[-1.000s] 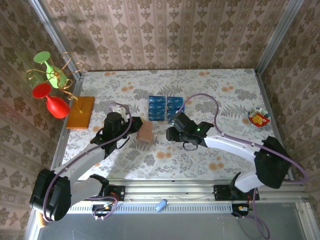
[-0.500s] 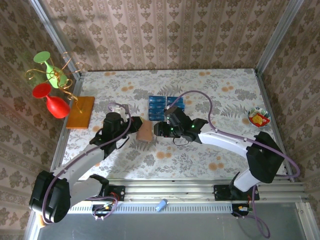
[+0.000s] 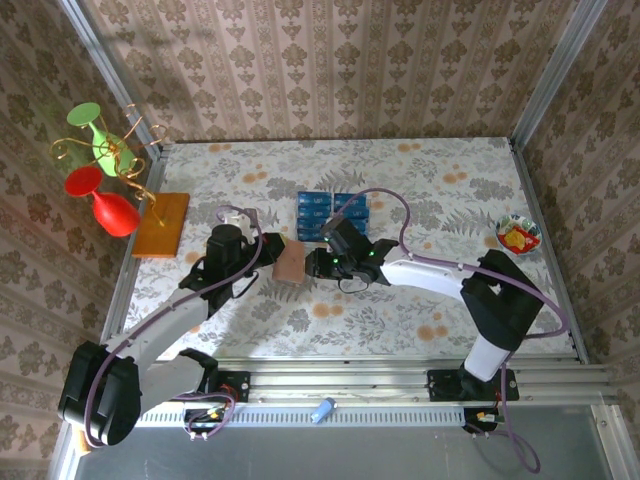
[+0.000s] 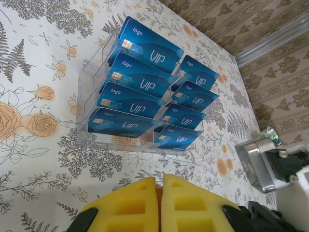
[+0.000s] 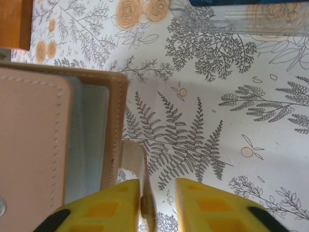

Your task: Put the credit cards into the card holder

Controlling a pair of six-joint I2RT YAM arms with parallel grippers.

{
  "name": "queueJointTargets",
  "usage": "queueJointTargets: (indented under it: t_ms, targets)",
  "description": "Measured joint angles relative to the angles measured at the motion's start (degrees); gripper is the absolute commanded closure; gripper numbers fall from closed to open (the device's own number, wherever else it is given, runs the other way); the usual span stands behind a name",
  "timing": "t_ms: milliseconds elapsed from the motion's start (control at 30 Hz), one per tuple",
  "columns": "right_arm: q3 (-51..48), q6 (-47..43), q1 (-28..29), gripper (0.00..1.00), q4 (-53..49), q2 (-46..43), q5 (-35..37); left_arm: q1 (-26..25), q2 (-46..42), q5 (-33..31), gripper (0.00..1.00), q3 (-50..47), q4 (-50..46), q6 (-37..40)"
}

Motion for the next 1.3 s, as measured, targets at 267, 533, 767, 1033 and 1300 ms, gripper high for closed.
queueJointTargets:
  t_ms: [267, 533, 767, 1033, 1300]
  targets:
    - [-0.7, 0.0, -1.2, 1.00, 1.4, -0.9, -1.4, 0.0, 0.0, -0.6, 0.13, 0.0, -0.1, 0.3]
    - [0.5, -1.9, -1.4, 1.00, -4.2, -13.6, -1.7, 2.8, 0.0, -2.3, 0.00, -0.1, -0.2, 0.7]
    - [3.5, -3.2, -1.3, 1.00, -6.2, -14.6, -4.2, 5.1, 0.0, -2.3, 0.00, -1.6, -0.3, 1.6]
    - [3.5, -2.8, -1.1, 1.00, -6.0, -14.3, -8.1, 5.1, -1.1, -2.3, 0.00, -3.2, -1.6, 2.9]
    - [0.0, -2.0, -1.6, 1.00, -1.2, -13.1, -10.4, 5.1, -2.2, -2.1, 0.00, -3.8, -3.6, 3.7]
